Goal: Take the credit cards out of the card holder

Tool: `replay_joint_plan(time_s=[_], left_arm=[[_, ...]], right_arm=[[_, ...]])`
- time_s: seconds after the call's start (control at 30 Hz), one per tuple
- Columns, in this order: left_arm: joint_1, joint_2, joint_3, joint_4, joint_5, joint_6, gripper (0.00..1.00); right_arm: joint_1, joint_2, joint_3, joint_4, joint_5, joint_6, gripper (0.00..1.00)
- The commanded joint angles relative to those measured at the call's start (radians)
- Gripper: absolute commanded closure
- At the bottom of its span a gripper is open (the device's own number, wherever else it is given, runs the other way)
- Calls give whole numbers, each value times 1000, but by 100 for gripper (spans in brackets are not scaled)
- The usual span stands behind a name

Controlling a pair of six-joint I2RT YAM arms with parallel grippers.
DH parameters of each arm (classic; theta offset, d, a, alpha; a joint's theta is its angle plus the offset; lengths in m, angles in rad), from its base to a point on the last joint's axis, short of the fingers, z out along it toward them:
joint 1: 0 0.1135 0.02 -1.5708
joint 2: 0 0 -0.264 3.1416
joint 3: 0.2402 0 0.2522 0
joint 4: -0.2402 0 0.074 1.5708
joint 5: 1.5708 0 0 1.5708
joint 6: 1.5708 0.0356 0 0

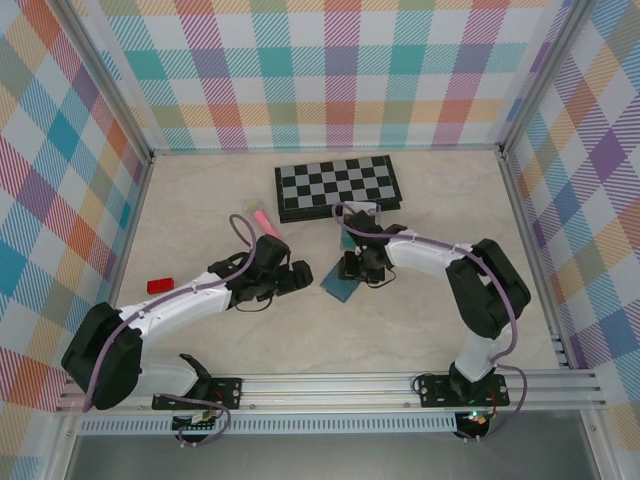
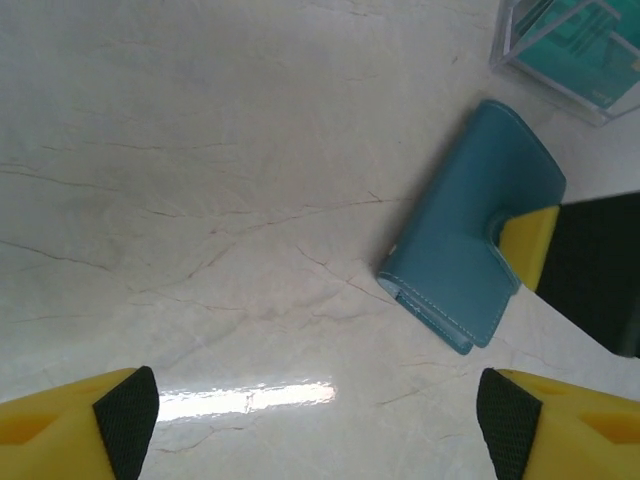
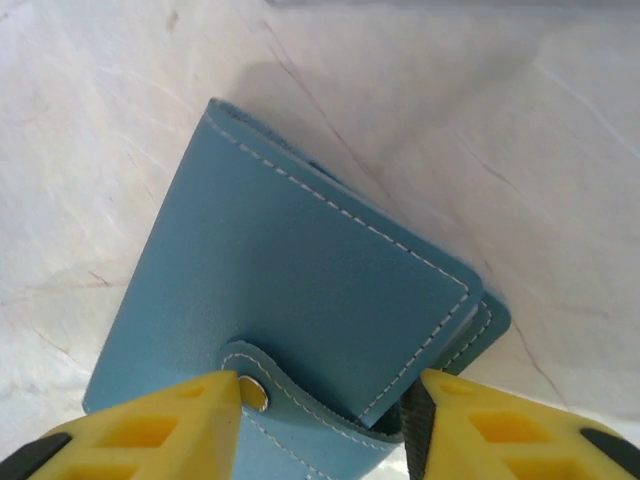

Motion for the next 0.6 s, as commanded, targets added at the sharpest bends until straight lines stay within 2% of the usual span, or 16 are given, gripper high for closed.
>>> replay_joint_plan(time_s=[0.0,0.13,0.3,0.43,0.57], left_arm=[[9,31,6,34,56,-16,22],[11,66,3,73,81,-39,33],[29,83,-26,81,85,-76,43],[52,77,-68,130,114,-101,48],[57,106,-70,145,156,-97,50]], right_arm=[[16,65,54,-23,-53,-141,56],[53,120,103,-46,-91,-305,59],[60,109,57,0,-243,-419,63],[62,62,-6,55,-318,-446,63],[60,17,-26,80,-293,-396,60]])
